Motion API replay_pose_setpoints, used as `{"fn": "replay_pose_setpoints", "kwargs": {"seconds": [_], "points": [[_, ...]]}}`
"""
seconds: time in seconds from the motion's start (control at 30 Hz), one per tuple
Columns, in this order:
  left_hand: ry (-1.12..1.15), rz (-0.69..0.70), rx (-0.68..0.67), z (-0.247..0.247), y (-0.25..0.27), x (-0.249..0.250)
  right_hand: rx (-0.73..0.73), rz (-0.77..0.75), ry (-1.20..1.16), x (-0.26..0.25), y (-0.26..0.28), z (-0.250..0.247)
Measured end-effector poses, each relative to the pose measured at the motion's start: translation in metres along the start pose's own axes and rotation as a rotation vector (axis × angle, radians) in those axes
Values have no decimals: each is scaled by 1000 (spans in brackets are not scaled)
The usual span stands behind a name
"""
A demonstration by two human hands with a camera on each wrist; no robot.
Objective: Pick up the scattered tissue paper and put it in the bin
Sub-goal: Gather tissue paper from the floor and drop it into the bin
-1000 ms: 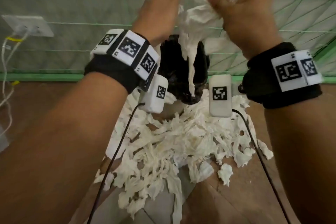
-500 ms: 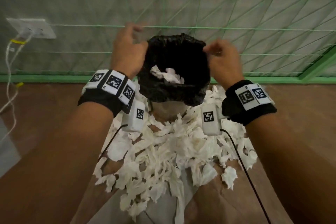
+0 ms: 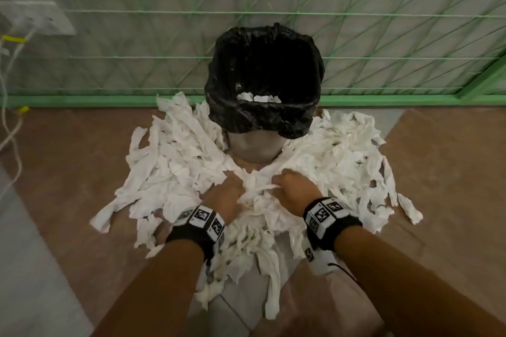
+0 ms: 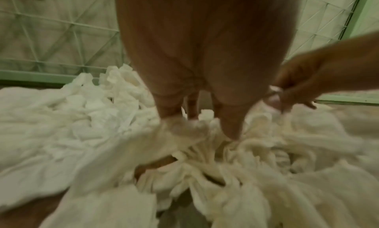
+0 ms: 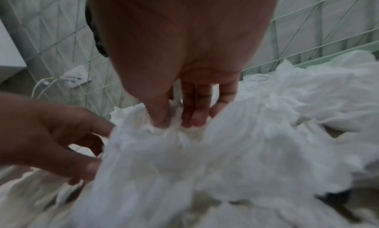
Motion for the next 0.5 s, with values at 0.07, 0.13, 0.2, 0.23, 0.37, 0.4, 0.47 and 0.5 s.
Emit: {"fn": "replay_pose_setpoints", "kwargs": {"seconds": [0.07,0.13,0.2,0.23,0.37,0.4,0.47,0.5], "points": [[60,-19,101,-5,-1,-1,84,-23,-23,-4,1,-19],[171,-2,166,-22,7,1,56,-25,-25,-8,3,-43],[240,-2,208,-43,16,-1,19,-33,-116,-13,7,-66],[285,-13,195,-52,19,-3,13,-48,-209,-16,11,-77],[660,3,110,-81,27,-1,18,-70,-411,-32,26,-113],[734,-11,102,-89,31,0,20,-80,-410,-37,27,-120],[779,-41,47,-103,41,1,46,-121,-404,-47,32,-133],[781,-34,12,-110,47,2,62,-151,-412,-51,34,-139]]}}
Point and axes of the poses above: each hand's wrist, its own y-axis away from the middle knuckle, its own z-axis out of the palm, x = y × z, the point moved 5 cm from there along -y, towards the middle knuckle, and after that the axes turned 8 degrees about -x, right-handed, at the moved point
